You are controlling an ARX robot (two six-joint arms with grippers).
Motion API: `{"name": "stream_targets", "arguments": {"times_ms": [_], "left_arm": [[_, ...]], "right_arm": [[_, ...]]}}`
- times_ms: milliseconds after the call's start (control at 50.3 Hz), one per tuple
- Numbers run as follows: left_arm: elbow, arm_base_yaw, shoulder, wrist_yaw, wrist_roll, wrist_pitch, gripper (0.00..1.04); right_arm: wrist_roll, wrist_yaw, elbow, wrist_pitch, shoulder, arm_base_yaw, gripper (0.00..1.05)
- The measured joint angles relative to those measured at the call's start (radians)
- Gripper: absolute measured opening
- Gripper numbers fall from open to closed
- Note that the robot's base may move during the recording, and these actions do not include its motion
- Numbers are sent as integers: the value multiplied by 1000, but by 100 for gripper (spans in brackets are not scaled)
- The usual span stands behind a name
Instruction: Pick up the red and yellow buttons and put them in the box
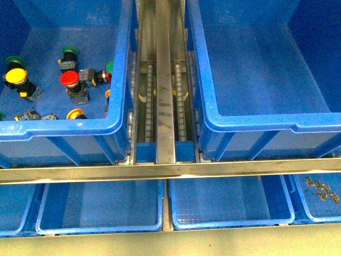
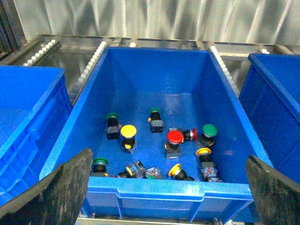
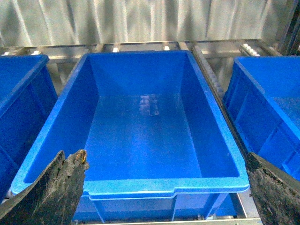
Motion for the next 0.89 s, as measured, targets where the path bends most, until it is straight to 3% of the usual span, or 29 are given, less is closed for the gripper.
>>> {"name": "stream_targets", "arguments": {"times_ms": [894], "left_arm": [[0, 0, 0, 0, 0, 0, 97]], "right_arm": [[0, 0, 0, 0, 0, 0, 99]]}}
